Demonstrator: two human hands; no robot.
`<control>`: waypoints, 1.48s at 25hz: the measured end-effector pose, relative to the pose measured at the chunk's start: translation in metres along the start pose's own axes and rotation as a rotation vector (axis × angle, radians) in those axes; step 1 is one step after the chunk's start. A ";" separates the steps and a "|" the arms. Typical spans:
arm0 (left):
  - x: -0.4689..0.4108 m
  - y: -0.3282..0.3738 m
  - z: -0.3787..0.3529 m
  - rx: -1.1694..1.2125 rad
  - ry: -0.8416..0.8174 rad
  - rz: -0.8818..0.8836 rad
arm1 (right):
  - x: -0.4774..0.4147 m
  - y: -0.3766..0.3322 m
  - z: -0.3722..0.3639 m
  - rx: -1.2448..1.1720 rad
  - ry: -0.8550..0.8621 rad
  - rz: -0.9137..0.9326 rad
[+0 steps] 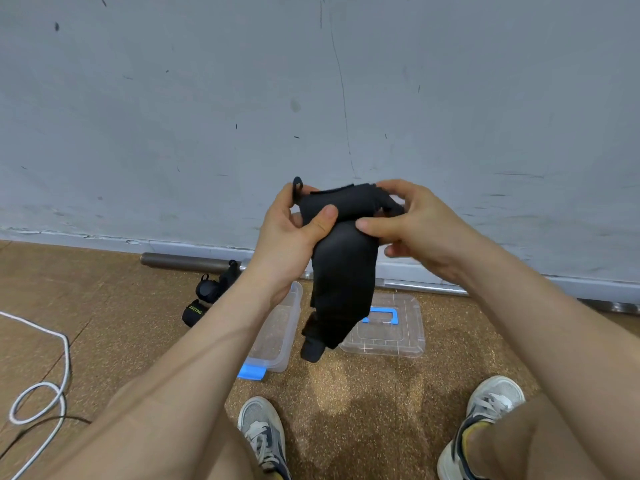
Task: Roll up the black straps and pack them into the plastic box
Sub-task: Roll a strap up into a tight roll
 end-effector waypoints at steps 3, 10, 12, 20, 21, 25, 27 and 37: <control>0.001 -0.004 -0.009 0.011 -0.001 -0.050 | 0.003 0.020 -0.016 -0.353 -0.062 -0.164; 0.001 0.010 -0.014 0.015 -0.054 -0.159 | -0.003 0.012 -0.010 -0.329 -0.002 -0.087; -0.001 0.012 -0.011 0.017 -0.056 -0.167 | 0.000 0.006 -0.016 -0.421 -0.124 -0.096; -0.005 0.013 -0.004 -0.010 -0.043 -0.173 | 0.001 -0.001 -0.014 -0.198 -0.091 0.030; -0.004 0.014 -0.003 -0.003 -0.033 -0.178 | 0.001 -0.001 -0.013 -0.140 -0.085 0.052; -0.002 0.017 -0.002 -0.062 -0.050 -0.160 | -0.001 0.007 -0.015 -0.184 -0.095 0.007; -0.001 0.014 -0.007 -0.021 -0.166 -0.122 | 0.001 0.002 -0.008 -0.141 -0.053 0.050; 0.001 0.004 0.010 0.206 0.105 0.063 | 0.007 0.036 -0.040 -0.348 -0.181 -0.276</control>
Point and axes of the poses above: each hand's wrist, its own x-axis away from the middle knuckle, its own z-axis out of the back of the hand, y = z × x, the point moved 10 cm from there along -x, towards the middle knuckle, and after that the axes turned 4 degrees about -z, right-handed, at the moved point
